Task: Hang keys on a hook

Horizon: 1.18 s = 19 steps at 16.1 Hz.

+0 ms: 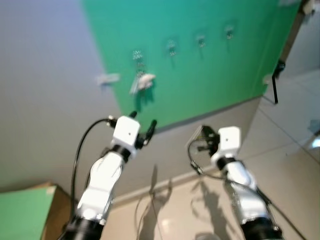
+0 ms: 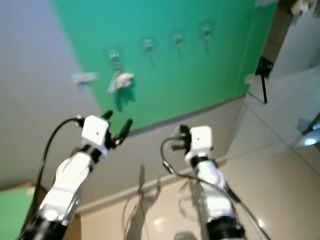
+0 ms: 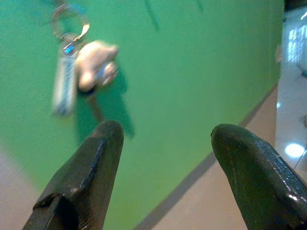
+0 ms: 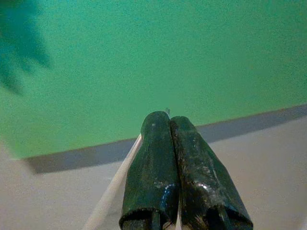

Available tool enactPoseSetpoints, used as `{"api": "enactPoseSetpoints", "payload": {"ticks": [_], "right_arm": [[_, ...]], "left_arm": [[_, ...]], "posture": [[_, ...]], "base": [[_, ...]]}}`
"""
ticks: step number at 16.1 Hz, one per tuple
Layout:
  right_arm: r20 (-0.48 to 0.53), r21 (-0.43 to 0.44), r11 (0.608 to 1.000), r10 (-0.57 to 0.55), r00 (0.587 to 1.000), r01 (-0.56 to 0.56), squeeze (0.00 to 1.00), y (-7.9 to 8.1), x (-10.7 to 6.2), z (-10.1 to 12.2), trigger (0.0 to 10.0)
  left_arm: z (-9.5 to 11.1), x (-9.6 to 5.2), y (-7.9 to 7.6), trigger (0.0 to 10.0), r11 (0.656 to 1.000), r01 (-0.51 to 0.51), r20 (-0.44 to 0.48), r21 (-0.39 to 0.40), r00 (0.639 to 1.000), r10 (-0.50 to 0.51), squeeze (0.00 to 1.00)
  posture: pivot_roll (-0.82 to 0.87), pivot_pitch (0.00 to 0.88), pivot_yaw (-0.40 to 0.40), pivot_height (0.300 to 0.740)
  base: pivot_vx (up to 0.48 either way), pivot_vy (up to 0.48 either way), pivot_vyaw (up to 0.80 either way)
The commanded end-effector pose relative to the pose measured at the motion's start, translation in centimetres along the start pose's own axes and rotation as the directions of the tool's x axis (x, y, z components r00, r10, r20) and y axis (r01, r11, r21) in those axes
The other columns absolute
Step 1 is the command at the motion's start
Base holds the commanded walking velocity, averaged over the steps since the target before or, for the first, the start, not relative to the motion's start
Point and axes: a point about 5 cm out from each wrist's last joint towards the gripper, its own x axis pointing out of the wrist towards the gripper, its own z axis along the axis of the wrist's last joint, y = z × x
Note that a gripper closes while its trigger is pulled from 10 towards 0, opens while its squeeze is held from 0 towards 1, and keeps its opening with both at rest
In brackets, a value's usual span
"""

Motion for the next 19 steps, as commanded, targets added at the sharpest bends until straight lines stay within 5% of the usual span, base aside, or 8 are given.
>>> {"api": "enactPoseSetpoints", "payload": {"ticks": [1,5,15,19], "right_arm": [[0.01,0.011,1.0,0.027,1.0,-0.027,0.0,0.9,0.5,0.3,10.0],[0.004,0.007,0.999,0.035,0.999,-0.035,0.0,0.8,0.4,0.3,10.0],[-0.002,0.009,0.998,0.066,0.998,-0.066,0.0,1.2,0.5,0.4,10.0],[0.185,-0.081,0.995,-0.045,0.982,0.061,0.0,-0.6,1.7,4.2,10.0]], "left_arm": [[-0.3,-0.4,0.7,10.0,0.999,-0.022,-0.012,0.025,1.0,0.022,0.0],[-0.2,-0.4,0.1,10.0,1.0,-0.017,0.005,0.023,1.0,0.017,0.0],[-0.4,-0.8,-0.5,10.0,1.0,-0.02,-0.002,0.018,1.0,0.02,0.0],[-0.7,-0.8,-0.1,10.0,0.999,-0.041,-0.009,0.023,0.999,0.041,0.0]], "posture": [[-0.21,0.021,0.125,0.736],[-0.21,0.022,0.121,0.736],[-0.2,0.01,0.106,0.736],[-0.21,0.005,0.091,0.736]], "base": [[0.319,-0.356,0.0],[0.314,-0.358,0.0],[0.0,0.0,0.0],[0.0,0.0,0.0]]}}
